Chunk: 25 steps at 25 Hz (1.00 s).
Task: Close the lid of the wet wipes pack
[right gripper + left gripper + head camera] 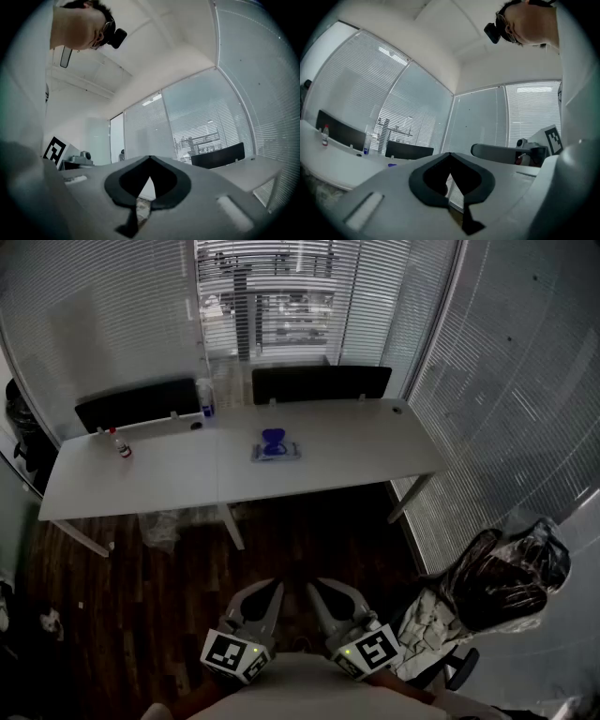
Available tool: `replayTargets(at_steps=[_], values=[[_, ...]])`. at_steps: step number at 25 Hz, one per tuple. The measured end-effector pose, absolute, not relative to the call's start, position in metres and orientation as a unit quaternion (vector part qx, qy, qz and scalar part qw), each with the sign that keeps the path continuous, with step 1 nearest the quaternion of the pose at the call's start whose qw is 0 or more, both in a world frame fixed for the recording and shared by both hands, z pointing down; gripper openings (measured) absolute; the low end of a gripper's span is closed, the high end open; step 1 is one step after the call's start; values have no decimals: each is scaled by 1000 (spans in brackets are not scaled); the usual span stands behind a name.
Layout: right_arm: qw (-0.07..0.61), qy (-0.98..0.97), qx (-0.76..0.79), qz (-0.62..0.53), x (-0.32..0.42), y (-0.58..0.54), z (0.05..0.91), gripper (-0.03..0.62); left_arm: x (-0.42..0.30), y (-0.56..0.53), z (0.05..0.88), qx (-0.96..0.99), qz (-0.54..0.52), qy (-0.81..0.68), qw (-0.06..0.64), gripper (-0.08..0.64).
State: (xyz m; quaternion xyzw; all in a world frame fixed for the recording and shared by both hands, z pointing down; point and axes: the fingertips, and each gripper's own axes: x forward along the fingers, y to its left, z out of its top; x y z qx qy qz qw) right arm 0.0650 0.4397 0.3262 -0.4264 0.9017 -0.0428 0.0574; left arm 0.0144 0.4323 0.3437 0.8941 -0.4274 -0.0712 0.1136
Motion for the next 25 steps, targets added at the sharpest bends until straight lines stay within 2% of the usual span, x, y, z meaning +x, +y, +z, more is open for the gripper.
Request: replayTargets(at_steps=[25], values=[[84, 898, -423, -86, 92, 435, 342, 0, 35, 431, 356, 893, -56, -428, 129, 3]])
